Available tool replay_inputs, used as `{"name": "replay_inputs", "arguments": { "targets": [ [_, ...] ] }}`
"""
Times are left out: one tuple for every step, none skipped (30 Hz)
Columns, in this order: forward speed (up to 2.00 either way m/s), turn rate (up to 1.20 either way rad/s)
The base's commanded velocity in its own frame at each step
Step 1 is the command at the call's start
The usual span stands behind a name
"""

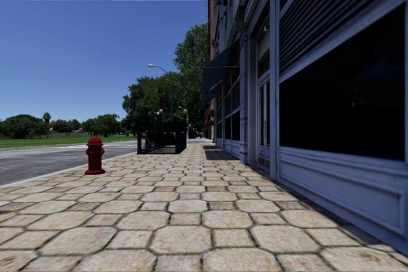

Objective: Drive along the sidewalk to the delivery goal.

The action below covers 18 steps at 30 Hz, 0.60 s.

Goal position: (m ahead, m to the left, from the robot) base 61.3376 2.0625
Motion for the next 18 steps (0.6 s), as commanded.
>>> {"name": "replay_inputs", "arguments": {
  "targets": [
    [2.00, 0.00],
    [2.00, 0.00],
    [2.00, 0.00],
    [2.00, 0.00],
    [2.00, 0.00],
    [2.00, 0.00],
    [2.00, 0.00],
    [2.00, 0.00],
    [2.00, 0.00],
    [2.00, 0.00],
    [2.00, 0.00],
    [2.00, 0.00],
    [2.00, 0.00],
    [2.00, 0.00],
    [2.00, 0.00],
    [2.00, 0.00],
    [2.00, 0.00],
    [2.00, 0.00]
  ]
}}
